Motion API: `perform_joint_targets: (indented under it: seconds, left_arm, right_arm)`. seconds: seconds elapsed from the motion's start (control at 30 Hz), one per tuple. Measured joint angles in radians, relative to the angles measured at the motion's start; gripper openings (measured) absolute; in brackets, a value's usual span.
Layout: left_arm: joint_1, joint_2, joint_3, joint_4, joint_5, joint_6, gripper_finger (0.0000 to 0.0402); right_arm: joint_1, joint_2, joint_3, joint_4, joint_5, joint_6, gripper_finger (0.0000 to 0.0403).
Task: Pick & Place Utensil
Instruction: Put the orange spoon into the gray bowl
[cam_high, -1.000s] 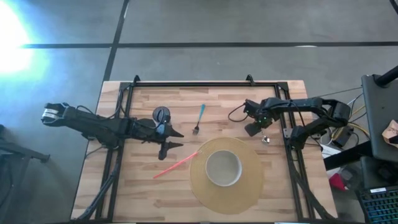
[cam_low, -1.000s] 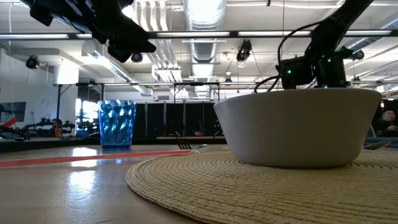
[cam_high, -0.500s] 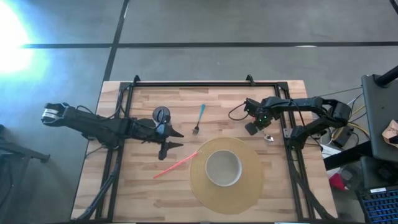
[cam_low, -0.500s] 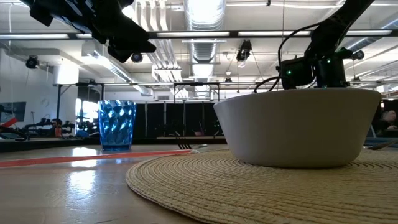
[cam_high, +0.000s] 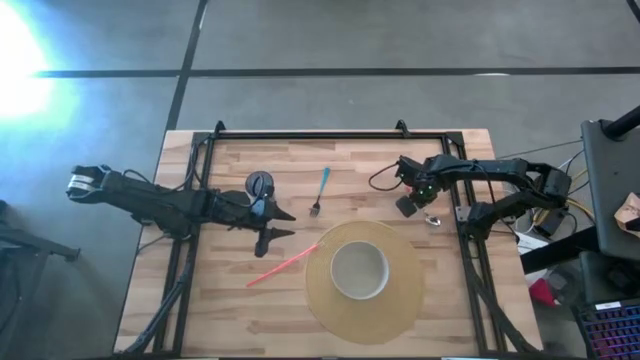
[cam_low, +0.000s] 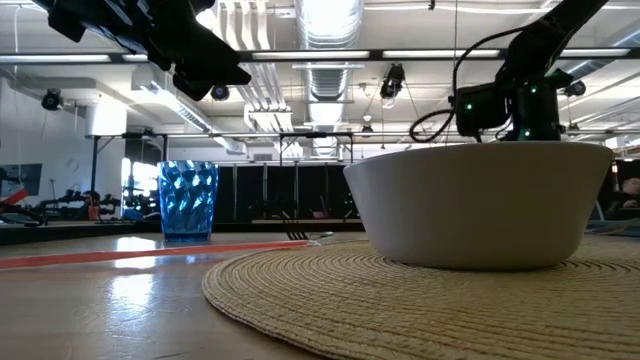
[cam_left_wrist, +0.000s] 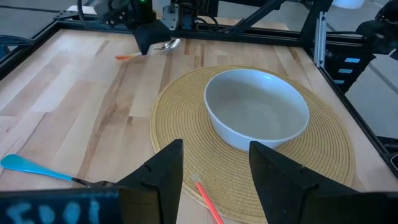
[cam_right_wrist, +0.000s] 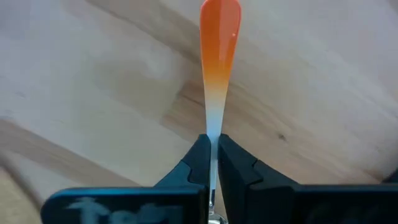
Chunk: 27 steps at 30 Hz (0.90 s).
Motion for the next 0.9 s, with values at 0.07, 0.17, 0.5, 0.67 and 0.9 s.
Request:
perform_joint_targets:
  seconds: [0.07,0.17,0.5,0.67,0.9]
  left_arm:
    - [0.000,0.000,0.000,0.000,0.000,-0.001,0.0175]
    - [0.000,0.000,0.000,0.000,0.000,-0.004,0.0175]
    - [0.000,0.000,0.000,0.000,0.000,-0.023,0.0174]
    - [0.000,0.000,0.000,0.000,-0.001,-0.023,0.0174]
    - [0.000,0.000,-0.001,0.000,-0.001,-0.023,0.0174]
  right_arm:
    - [0.002,-0.027,0.000,0.000,-0.020,0.000,0.0013]
    - [0.020,-0.076,0.000,0.000,-0.050,0.001,0.0013]
    - [0.182,-0.248,0.000,0.005,-0.080,0.111,0.0013]
    - [0.285,-0.315,0.001,0.020,-0.073,0.193,0.0012]
    - [0.416,-0.370,0.001,0.105,-0.046,0.271,0.0012]
